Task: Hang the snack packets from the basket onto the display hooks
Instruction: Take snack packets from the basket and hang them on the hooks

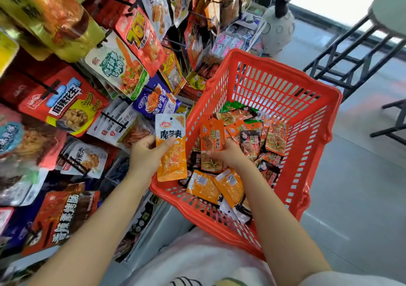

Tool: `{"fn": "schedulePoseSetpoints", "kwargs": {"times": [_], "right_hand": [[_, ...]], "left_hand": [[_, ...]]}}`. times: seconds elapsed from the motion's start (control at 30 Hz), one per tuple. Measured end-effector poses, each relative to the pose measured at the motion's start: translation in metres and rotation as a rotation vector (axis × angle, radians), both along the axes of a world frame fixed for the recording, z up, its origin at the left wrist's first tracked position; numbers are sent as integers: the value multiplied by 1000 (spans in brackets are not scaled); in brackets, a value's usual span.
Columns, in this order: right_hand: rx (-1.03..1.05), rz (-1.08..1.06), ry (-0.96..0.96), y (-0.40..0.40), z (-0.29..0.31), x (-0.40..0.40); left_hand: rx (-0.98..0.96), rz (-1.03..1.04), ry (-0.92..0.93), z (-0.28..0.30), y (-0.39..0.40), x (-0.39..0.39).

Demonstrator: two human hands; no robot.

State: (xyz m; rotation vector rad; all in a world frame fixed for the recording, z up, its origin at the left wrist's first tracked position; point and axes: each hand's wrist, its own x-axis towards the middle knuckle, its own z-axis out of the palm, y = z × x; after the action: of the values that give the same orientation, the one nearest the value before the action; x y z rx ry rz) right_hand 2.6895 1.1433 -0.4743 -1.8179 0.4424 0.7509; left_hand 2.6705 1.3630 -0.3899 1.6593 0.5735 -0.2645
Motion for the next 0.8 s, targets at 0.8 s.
{"fn": "schedulePoseSetpoints", "kwargs": {"times": [0.8], "right_hand": [[45,-108,-166,-26,32,-6]], "left_hand": [[42,21,-44,6,-2,-3]]}}
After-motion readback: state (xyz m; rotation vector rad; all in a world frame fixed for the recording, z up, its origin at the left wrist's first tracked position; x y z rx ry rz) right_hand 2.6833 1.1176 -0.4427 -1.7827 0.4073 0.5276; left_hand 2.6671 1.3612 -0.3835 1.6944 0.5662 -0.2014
